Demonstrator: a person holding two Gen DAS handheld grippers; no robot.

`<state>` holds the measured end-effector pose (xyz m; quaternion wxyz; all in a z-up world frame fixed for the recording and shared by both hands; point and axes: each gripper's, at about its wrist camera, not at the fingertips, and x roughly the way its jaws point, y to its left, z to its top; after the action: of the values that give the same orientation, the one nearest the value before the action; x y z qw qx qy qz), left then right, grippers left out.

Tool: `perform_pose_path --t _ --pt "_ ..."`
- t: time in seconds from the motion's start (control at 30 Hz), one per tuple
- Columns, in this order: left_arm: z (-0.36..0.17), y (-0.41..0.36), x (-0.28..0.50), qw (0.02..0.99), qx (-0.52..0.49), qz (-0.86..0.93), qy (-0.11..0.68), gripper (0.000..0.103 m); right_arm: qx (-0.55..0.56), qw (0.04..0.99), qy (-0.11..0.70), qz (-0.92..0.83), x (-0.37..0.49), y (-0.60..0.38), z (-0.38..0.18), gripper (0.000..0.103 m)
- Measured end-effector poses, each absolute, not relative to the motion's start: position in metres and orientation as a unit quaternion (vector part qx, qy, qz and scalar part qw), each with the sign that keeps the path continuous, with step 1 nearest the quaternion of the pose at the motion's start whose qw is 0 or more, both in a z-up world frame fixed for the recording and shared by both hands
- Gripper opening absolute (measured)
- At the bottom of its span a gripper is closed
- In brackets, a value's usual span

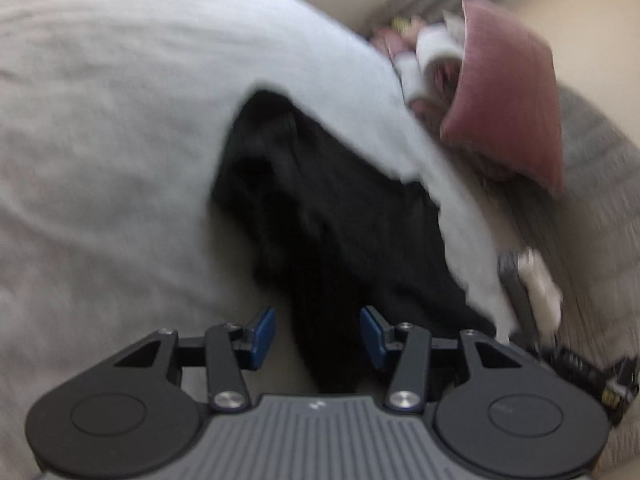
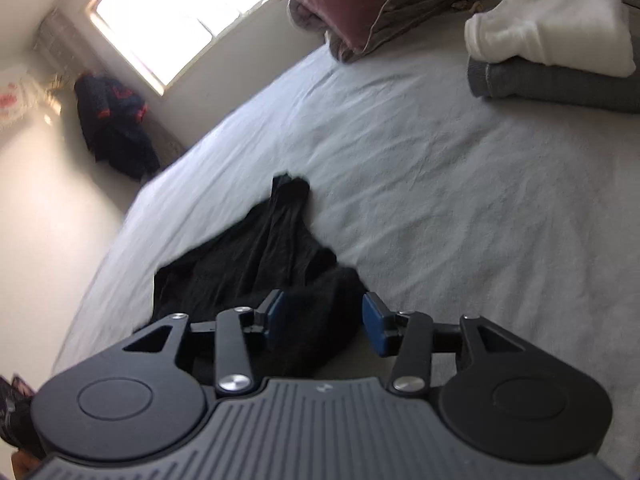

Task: Fold clothes

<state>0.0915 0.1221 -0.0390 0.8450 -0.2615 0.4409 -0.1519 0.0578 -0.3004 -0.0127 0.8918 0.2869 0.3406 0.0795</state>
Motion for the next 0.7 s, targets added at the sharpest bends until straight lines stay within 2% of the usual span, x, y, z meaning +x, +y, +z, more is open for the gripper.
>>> perform_pose_path --t 0.07,0.2,0.27,0.33,0.37,0.4,0.47,0.7 --pt "-0.048 0.11 0.09 0.838 -0.244 -0.156 0.462 0.045 0.267 0.891 0.356 0.084 0.055 -0.291 -0.017 0.047" --pt "-0.048 0.091 0.084 0.856 -0.207 -0.156 0.447 0.041 0.23 0.893 0.377 0.088 0.053 -0.272 -0.028 0.047" --pt "-0.05 0.086 0.085 0.857 -0.204 -0.159 0.445 0.033 0.222 0.892 0.382 0.089 0.054 -0.265 -0.033 0.047" --pt "-0.051 0.082 0.088 0.861 -0.194 -0.157 0.442 0.015 0.218 0.897 0.375 0.09 0.056 -0.259 -0.036 0.047" --pt "-0.05 0.081 0.089 0.862 -0.192 -0.157 0.442 0.009 0.22 0.897 0.371 0.097 0.057 -0.257 -0.038 0.047" --pt "-0.05 0.082 0.089 0.861 -0.196 -0.16 0.441 0.006 0.226 0.894 0.371 0.109 0.059 -0.255 -0.039 0.044" --pt "-0.041 0.086 0.081 0.865 -0.197 -0.174 0.426 0.005 0.236 0.888 0.371 0.134 0.062 -0.25 -0.041 0.006" --pt "-0.006 0.105 0.042 0.886 -0.186 -0.23 0.358 0.004 0.239 0.901 0.328 0.154 0.042 -0.248 -0.013 0.004"
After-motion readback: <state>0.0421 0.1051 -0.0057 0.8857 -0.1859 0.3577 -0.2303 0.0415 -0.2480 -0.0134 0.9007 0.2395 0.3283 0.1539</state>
